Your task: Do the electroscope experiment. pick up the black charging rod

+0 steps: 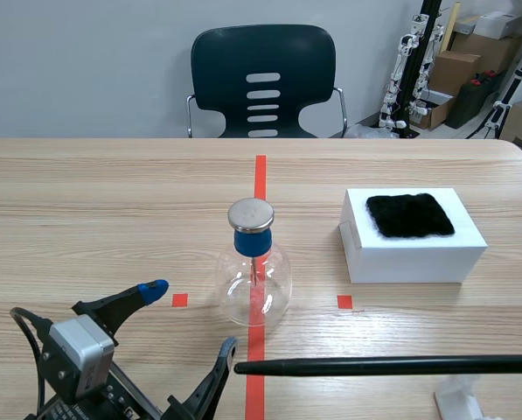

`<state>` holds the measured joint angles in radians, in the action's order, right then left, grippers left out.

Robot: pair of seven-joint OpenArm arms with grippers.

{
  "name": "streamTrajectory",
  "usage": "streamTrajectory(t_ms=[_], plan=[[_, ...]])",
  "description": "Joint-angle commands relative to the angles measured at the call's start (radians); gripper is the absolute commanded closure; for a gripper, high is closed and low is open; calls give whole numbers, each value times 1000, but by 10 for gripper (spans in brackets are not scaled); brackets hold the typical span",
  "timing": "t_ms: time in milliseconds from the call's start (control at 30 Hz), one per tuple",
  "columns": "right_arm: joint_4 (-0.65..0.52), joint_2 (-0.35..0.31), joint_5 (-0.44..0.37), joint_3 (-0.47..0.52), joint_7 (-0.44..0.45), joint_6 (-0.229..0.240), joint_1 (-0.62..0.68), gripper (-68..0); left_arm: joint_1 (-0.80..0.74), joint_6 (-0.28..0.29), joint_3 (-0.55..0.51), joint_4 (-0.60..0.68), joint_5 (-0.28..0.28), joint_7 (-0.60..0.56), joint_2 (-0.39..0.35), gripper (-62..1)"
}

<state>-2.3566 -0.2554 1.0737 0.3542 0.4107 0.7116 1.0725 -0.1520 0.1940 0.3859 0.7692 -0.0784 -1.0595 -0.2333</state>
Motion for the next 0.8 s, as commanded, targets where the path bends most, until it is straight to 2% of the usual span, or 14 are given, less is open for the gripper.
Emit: streamTrajectory(t_ms=[0,167,367,767], plan=[[-4,-5,-4,8,0,-13,-9,-17,0,2,6,14,6,-18,3,-623],[-4,-5,-4,8,0,-17,-9,-17,0,2,6,14,6,-18,3,-623],[-4,-5,-3,8,0,-62,-9,-17,0,2,6,14,6,-18,3,-623],[-4,-5,-3,8,0,-62,-11,-17,0,2,6,14,6,-18,3,-623]])
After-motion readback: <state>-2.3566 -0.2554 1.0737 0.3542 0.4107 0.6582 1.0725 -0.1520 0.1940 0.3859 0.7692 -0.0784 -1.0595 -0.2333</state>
